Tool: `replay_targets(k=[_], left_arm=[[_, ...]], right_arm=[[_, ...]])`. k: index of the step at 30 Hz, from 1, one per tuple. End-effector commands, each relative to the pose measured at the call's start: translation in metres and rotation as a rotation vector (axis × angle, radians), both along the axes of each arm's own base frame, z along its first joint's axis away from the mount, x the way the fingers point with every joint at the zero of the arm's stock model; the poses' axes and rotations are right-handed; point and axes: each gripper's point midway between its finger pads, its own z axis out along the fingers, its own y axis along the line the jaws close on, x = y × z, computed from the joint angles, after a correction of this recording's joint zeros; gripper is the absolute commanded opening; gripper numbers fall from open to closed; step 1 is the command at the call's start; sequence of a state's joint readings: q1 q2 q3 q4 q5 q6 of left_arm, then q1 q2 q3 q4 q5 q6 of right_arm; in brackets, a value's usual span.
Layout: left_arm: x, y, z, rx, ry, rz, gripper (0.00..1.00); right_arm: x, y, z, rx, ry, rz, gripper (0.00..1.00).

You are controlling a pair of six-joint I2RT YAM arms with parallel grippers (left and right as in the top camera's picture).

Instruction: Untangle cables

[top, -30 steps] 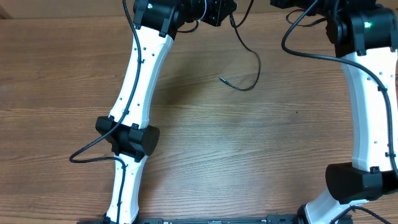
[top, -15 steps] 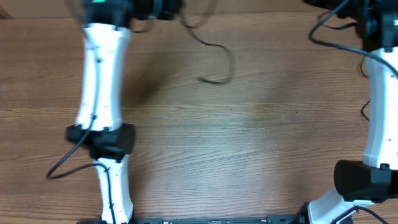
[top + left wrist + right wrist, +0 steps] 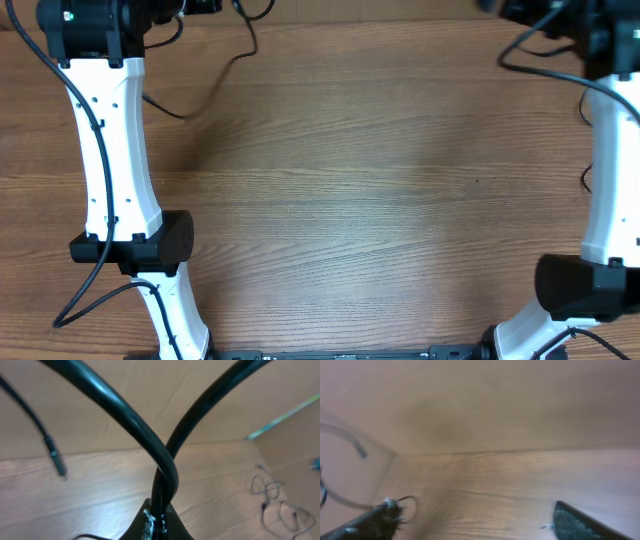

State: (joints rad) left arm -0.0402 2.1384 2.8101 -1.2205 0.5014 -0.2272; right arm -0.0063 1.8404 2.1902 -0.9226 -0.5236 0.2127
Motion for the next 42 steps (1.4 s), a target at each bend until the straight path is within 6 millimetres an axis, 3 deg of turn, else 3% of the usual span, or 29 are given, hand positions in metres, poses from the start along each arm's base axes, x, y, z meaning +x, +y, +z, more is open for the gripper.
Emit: replay_targets(k=[1,4,11,22,25,30,36,42], left_arm=[[-0.003,-0.017,0.018,-0.134,0.021,0.025,0.04],[0.000,-0.025,0.028,-0.290,0.081,0.085,0.04],[-0.008,-0.039,0.039,-0.517,0.224,0.078,0.04],[-0.012,-0.047,0.047,-0.566,0.240,0.033,0.05],[-0.003,-0.036,0.044,-0.512,0.188,0.091,0.05],[0.015,-0.010,0.033,-0.422,0.126,0.255,0.04],[0.024,0.006,0.027,-0.391,0.107,0.354,0.04],[0.028,0.017,0.026,-0.375,0.090,0.419,0.04]], right_arm=[[0.004,0.059,-0.015,-0.063,-0.058,0.168,1.00],[0.008,0.112,-0.023,-0.207,-0.206,0.321,0.98],[0.030,0.159,-0.056,-0.344,-0.279,0.351,0.89],[0.034,0.178,-0.075,-0.318,-0.264,0.408,0.87],[0.036,0.178,-0.066,-0.314,-0.298,0.401,0.90],[0.032,0.177,-0.029,-0.303,-0.379,0.385,0.89],[0.030,0.176,-0.028,-0.303,-0.376,0.386,0.90],[0.010,0.201,-0.028,-0.228,-0.366,0.505,0.88]])
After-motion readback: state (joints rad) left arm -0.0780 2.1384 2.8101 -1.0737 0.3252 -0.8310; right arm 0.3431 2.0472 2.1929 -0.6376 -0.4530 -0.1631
